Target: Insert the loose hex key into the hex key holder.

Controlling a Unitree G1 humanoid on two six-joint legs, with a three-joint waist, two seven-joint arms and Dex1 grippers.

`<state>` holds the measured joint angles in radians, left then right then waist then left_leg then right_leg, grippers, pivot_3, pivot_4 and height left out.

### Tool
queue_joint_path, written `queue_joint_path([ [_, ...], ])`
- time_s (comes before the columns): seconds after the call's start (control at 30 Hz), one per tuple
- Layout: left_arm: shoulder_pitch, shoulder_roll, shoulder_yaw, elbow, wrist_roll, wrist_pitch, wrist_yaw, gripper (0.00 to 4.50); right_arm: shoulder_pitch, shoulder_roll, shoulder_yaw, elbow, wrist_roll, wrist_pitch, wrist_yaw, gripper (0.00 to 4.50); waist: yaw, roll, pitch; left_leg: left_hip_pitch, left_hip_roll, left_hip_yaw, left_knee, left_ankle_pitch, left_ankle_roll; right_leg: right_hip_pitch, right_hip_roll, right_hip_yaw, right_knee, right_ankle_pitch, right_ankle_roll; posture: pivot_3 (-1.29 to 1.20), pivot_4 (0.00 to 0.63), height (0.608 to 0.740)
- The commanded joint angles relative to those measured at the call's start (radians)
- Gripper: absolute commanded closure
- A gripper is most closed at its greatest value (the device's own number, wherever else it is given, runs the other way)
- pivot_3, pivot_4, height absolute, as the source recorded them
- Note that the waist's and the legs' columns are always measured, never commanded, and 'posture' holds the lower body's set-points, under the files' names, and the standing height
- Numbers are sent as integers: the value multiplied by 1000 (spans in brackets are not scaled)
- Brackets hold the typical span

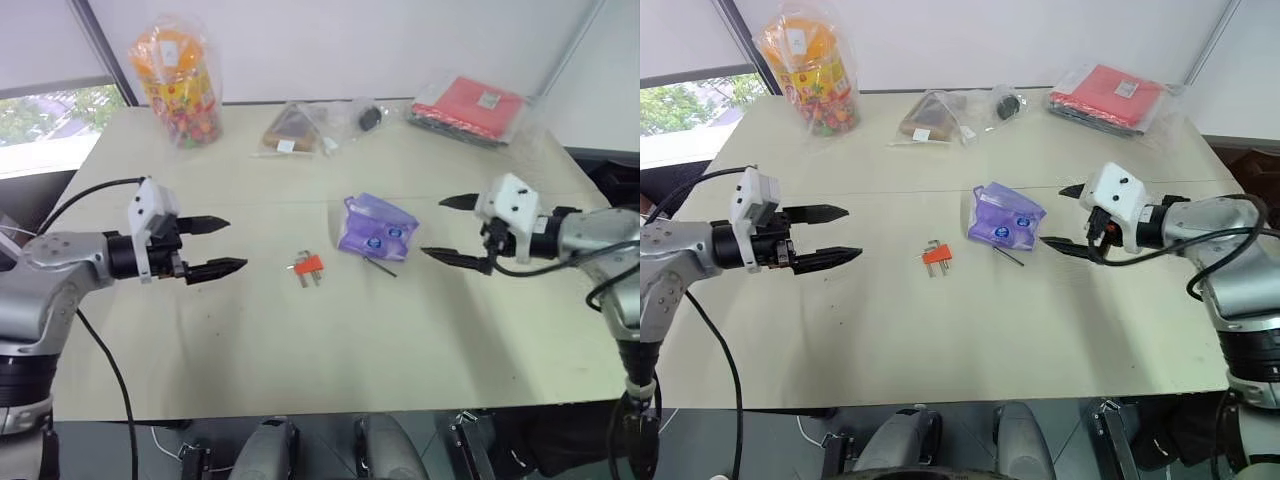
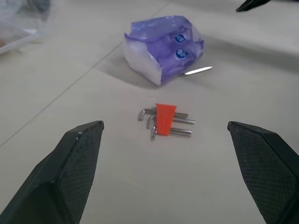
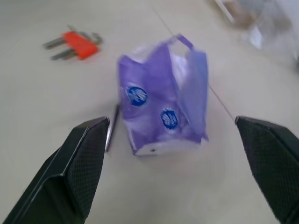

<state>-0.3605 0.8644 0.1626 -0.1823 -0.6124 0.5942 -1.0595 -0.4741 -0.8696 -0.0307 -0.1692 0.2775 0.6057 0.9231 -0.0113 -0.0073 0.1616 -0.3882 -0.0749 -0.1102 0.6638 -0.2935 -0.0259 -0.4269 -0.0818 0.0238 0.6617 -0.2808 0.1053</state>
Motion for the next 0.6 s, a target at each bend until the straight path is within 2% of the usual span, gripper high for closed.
queue_joint_path([
  [0.03, 4, -5, 43, -50, -24, 15, 37, 74, -20, 72, 13, -23, 17, 168, -108, 0, 0, 0, 0, 0, 0, 0, 0, 1, -1, 0, 0, 0, 0, 0, 0, 0, 150, 740],
  [0.17, 47, -15, 59, -93, -35, 30, 66, 74, -34, 224, 31, -23, 49, 353, -226, 0, -3, 0, 0, -1, 0, 0, 0, 1, -2, -2, 0, 1, 1, 0, 0, 0, 150, 740],
  [0.37, 90, -22, 71, -145, -49, 43, 94, 74, -72, 349, 69, 70, -31, 339, -385, 0, -1, 0, 0, -2, -1, 0, 0, 1, -3, -2, 0, 1, 1, 0, 0, 0, 150, 740],
  [0.57, 120, -26, 86, -181, -62, 55, 122, 74, -121, 441, 37, 121, -40, 348, -481, 0, -4, 0, 0, -2, -1, 0, 0, 2, -3, -3, 0, 1, 2, 0, 0, 0, 150, 740],
  [0.6, 127, -26, 86, -187, -59, 52, 126, 26, -135, 455, 21, 138, -36, 358, -501, 259, -4, 0, 0, -2, -1, 0, 0, 2, -3, -3, 0, 1, 2, 0, 0, 0, 150, 740],
])
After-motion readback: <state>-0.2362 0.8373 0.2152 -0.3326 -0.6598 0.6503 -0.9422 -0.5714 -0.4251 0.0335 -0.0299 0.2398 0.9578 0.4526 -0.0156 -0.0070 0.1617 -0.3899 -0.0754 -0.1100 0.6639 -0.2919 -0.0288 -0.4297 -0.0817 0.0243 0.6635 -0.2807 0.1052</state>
